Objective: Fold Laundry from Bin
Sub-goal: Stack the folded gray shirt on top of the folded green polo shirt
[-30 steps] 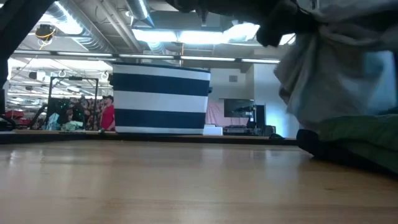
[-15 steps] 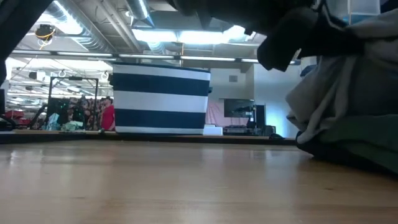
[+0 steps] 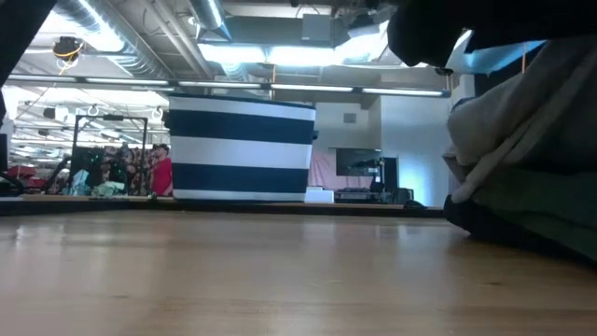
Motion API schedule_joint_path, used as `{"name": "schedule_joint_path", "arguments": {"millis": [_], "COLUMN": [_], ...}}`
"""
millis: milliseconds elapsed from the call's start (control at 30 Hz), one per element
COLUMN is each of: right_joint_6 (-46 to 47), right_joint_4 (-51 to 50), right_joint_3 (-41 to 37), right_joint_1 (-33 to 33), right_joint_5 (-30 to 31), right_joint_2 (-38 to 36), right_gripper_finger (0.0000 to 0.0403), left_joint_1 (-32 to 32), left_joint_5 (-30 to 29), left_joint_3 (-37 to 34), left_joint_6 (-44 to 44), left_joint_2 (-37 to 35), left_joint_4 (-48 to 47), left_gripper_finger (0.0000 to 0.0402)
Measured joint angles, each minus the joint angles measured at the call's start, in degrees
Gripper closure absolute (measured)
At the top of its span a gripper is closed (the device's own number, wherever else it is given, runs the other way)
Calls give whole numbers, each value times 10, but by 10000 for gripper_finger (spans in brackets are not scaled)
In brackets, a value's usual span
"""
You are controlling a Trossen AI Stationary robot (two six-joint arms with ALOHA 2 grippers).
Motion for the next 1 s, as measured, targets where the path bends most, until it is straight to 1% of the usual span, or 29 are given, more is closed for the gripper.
{"name": "schedule_joint_path", "arguments": {"millis": [67,133,233,367,433,500,600,667,733,800,900,1000], "right_joint_6": [0,0,0,11,17,17,15,10,8,4,-6,-17], "right_joint_4": [7,0,0,1,5,11,14,16,21,38,82,121], "right_joint_3": [0,0,0,0,0,0,0,0,0,0,0,0], "right_joint_1": [0,-2,-7,-5,-5,-5,-5,-5,-5,-5,-5,-5], "right_joint_5": [-20,-53,-86,-86,-86,-92,-108,-121,-125,-124,-110,-99], "right_joint_2": [20,37,52,55,55,55,55,55,55,55,55,54], "right_gripper_finger": [369,351,320,272,247,222,187,166,149,135,124,123], "left_joint_1": [-5,-6,-4,4,5,7,8,8,8,4,-1,-4], "left_joint_5": [-8,-19,-43,-53,-67,-83,-87,-81,-57,-33,-12,3], "left_joint_3": [0,0,0,1,1,1,1,1,1,1,1,1], "left_joint_6": [0,-1,-12,-30,-28,-26,-28,-37,-53,-68,-78,-95], "left_joint_2": [0,-1,-1,-1,-1,-1,-1,-1,-1,-14,-44,-74], "left_joint_4": [-1,-2,-2,-11,-21,-33,-51,-62,-73,-109,-158,-201], "left_gripper_finger": [189,184,181,176,173,169,166,165,165,164,164,164]}}
